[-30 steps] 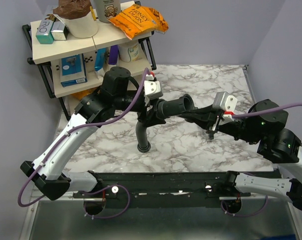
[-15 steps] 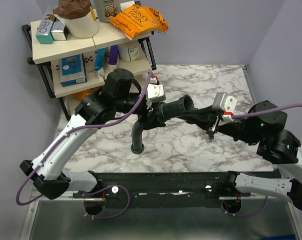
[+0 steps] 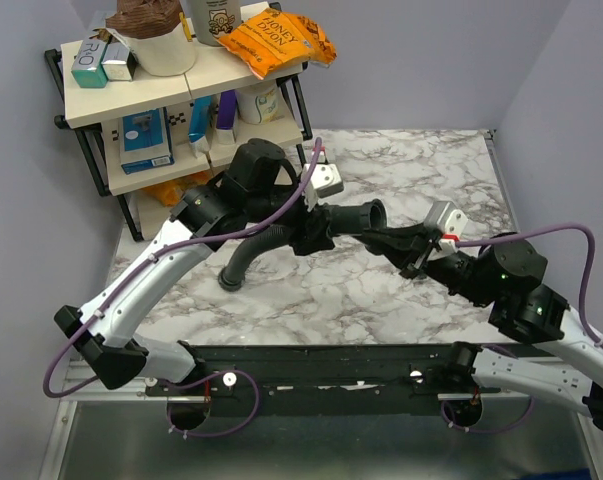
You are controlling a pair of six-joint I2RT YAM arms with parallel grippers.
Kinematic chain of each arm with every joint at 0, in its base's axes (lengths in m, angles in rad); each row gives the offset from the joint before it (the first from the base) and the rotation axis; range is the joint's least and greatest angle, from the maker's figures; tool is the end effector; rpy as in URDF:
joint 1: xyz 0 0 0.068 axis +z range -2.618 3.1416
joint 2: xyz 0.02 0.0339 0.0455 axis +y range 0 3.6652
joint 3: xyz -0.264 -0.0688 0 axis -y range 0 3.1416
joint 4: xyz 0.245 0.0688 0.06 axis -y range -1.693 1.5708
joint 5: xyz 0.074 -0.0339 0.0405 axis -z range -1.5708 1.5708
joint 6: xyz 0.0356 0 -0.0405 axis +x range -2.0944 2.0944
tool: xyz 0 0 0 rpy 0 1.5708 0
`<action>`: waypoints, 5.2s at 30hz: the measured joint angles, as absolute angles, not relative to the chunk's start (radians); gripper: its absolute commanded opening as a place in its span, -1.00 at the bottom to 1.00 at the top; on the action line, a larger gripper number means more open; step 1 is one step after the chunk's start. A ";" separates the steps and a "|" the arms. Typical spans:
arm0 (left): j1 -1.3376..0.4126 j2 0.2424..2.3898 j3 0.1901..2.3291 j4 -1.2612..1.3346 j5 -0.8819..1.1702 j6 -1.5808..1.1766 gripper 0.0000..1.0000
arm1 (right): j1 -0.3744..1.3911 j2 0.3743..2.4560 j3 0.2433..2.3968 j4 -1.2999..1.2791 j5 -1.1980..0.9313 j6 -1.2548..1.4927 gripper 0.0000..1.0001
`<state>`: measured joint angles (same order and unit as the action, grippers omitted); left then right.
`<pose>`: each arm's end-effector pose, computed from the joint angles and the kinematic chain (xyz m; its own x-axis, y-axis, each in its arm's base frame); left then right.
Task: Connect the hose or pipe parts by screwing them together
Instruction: Install the adaptor on the pipeline.
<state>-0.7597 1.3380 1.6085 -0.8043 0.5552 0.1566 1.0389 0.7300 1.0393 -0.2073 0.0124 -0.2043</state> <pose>0.1820 -0.1988 0.4406 -0.2218 0.3935 -0.8922 0.9606 0.2452 -0.1307 0.0751 0.1268 0.4324 0.2241 -0.0191 -0.9744 -0.8273 0.5248 -0.2006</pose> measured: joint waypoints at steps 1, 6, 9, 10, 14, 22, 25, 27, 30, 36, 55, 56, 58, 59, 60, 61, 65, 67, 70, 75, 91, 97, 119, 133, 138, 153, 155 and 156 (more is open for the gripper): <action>-0.760 1.345 1.601 -0.804 0.551 0.157 -1.00 | 1.039 0.717 1.011 -0.192 0.019 -0.188 -0.99; -0.764 1.383 1.549 -0.811 0.542 0.161 -1.00 | 1.035 0.651 0.861 -0.117 0.041 -0.099 -0.99; -0.767 1.407 1.538 -0.812 0.543 0.159 -1.00 | 1.032 0.606 0.782 -0.067 0.055 -0.051 -0.99; -0.768 1.409 1.525 -0.809 0.548 0.154 -1.00 | 1.032 0.593 0.761 -0.054 0.060 -0.037 -0.99; -0.772 1.393 1.442 -0.768 0.570 0.131 -1.00 | 1.032 0.564 0.705 -0.039 0.065 0.010 -0.99; -0.789 1.340 1.274 -0.611 0.643 0.069 -1.00 | 1.033 0.473 0.638 -0.066 0.064 0.088 -0.99; -0.797 1.328 1.267 -0.578 0.676 0.062 -1.00 | 1.033 0.424 0.633 -0.082 0.059 0.110 -0.99; -0.804 1.313 1.267 -0.562 0.699 0.063 -1.00 | 1.034 0.385 0.633 -0.090 0.054 0.123 -0.99; -0.814 1.279 1.267 -0.546 0.736 0.075 -1.00 | 1.037 0.344 0.635 -0.092 0.035 0.137 -0.99; -0.819 1.248 1.266 -0.523 0.761 0.086 -1.00 | 1.045 0.334 0.668 -0.115 0.001 0.138 -0.99; -0.813 1.237 1.226 -0.466 0.770 0.040 -1.00 | 1.045 0.339 0.656 -0.104 -0.004 0.153 -0.99; -0.813 1.234 1.226 -0.466 0.764 0.043 -1.00 | 1.044 0.342 0.656 -0.101 -0.003 0.157 -0.99; -0.813 1.232 1.226 -0.466 0.751 0.051 -1.00 | 1.042 0.349 0.661 -0.101 0.000 0.163 -0.99; -0.814 1.231 1.226 -0.466 0.741 0.059 -1.00 | 1.041 0.357 0.667 -0.104 0.002 0.167 -0.99; -0.814 1.231 1.226 -0.466 0.733 0.064 -1.00 | 1.040 0.368 0.676 -0.111 0.004 0.169 -0.99; -0.813 1.231 1.226 -0.466 0.724 0.070 -1.00 | 1.040 0.382 0.688 -0.118 0.006 0.173 -0.99; -0.813 1.231 1.225 -0.467 0.676 0.107 -1.00 | 1.039 0.445 0.740 -0.156 0.008 0.192 -0.99; -0.813 1.231 1.224 -0.467 0.661 0.125 -1.00 | 1.039 0.474 0.769 -0.179 0.007 0.203 -0.99; -0.813 1.230 1.218 -0.466 0.646 0.149 -1.00 | 1.039 0.508 0.802 -0.210 0.007 0.221 -0.99; -0.813 1.230 1.208 -0.466 0.640 0.165 -1.00 | 1.039 0.548 0.844 -0.262 0.012 0.258 -0.99; -0.813 1.211 1.198 -0.466 0.558 0.214 -1.00 | 1.039 0.727 1.051 -0.450 0.123 0.451 -0.99; -0.813 1.200 1.168 -0.465 0.527 0.225 -1.00 | 1.039 0.777 1.082 -0.499 0.148 0.519 -0.99; -0.805 1.111 1.132 -0.423 0.471 0.216 -1.00 | 0.940 0.786 1.061 -0.365 0.015 0.620 -0.99; -0.815 0.960 1.019 -0.284 0.423 0.268 -1.00 | 0.934 0.799 1.113 -0.361 -0.028 0.698 -0.99; -0.823 0.933 1.005 -0.210 0.411 0.274 -1.00 | 0.934 0.833 1.219 -0.434 -0.041 0.623 -0.99; -0.833 0.864 0.974 -0.166 0.400 0.303 -1.00 | 0.935 0.942 1.658 -0.642 -0.148 0.397 -0.99; -0.833 0.850 0.974 -0.167 0.399 0.304 -1.00 | 0.935 0.961 1.671 -0.660 -0.180 0.356 -0.99; -0.833 0.844 0.974 -0.167 0.398 0.304 -1.00 | 0.935 0.968 1.671 -0.676 -0.188 0.336 -0.99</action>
